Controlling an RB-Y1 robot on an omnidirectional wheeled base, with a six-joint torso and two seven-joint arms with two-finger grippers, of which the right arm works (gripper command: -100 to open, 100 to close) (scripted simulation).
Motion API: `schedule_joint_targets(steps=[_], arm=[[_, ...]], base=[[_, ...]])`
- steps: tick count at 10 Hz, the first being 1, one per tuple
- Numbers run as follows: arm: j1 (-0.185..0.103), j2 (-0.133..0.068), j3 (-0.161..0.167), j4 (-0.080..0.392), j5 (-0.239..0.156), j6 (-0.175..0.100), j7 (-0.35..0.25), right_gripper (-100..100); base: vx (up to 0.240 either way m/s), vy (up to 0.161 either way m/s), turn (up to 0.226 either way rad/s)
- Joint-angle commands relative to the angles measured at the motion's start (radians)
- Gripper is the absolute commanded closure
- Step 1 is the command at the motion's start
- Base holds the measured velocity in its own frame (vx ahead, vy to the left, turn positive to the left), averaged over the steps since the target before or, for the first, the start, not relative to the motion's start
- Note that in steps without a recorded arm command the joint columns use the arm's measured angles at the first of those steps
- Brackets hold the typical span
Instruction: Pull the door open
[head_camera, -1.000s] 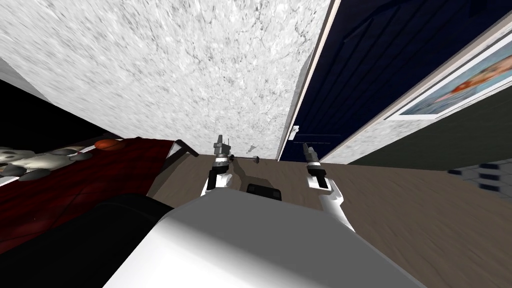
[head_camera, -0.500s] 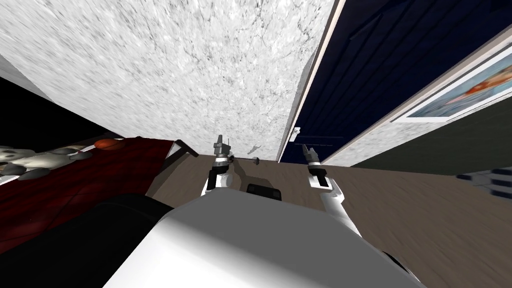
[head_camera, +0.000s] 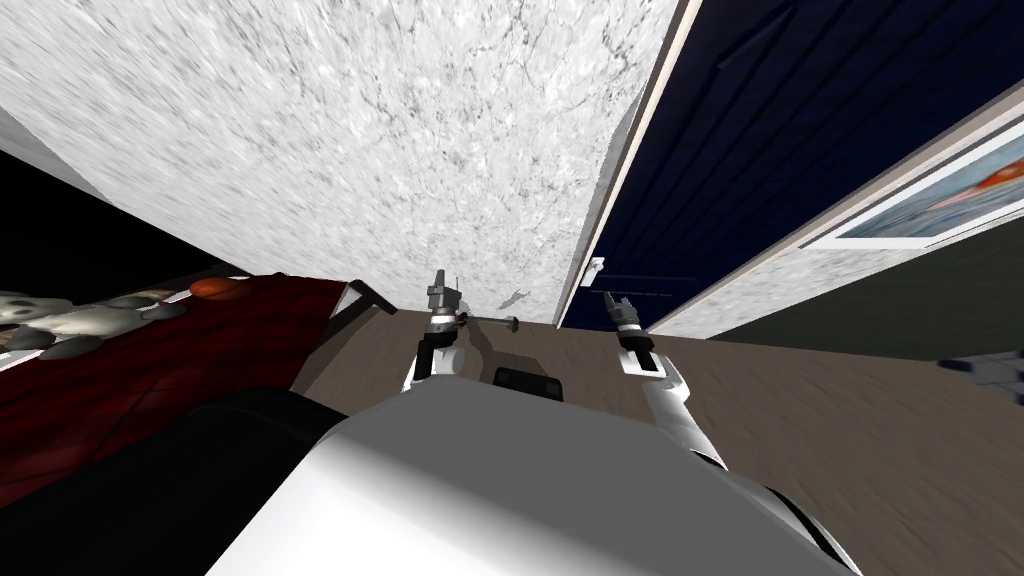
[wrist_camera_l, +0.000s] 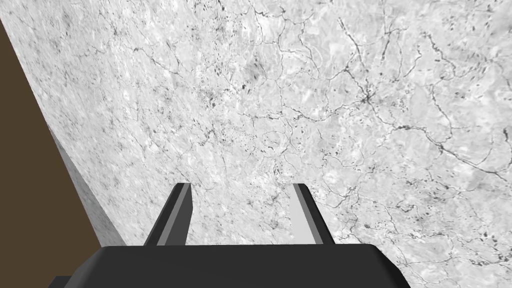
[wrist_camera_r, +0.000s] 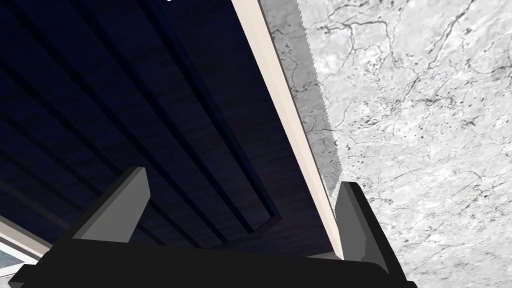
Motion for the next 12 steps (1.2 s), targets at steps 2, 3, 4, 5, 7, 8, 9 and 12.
schedule_joint_targets(steps=[2,3,4,5,7,8,9,12], arm=[[-0.033,-0.022,-0.006,0.08,0.015,-0.011,0.051,-100],[-0.045,-0.03,-0.008,0.109,0.021,-0.015,0.069,-100],[-0.058,-0.037,-0.011,0.135,0.026,-0.019,0.087,-100],[-0.071,-0.044,-0.013,0.168,0.032,-0.024,0.104,-100],[-0.094,-0.057,-0.017,0.221,0.042,-0.031,0.137,-100],[-0.105,-0.063,-0.019,0.246,0.047,-0.035,0.152,-100],[-0.115,-0.07,-0.021,0.271,0.051,-0.038,0.168,-100],[-0.144,-0.086,-0.026,0.338,0.064,-0.048,0.209,-100]], base=[[0.098,-0.017,0.033],[0.101,-0.005,0.03],[0.096,-0.021,0.023],[0.104,-0.025,0.029],[0.092,-0.02,0.028],[0.08,-0.026,0.021],[0.08,-0.014,0.028],[0.082,-0.013,0.022]])
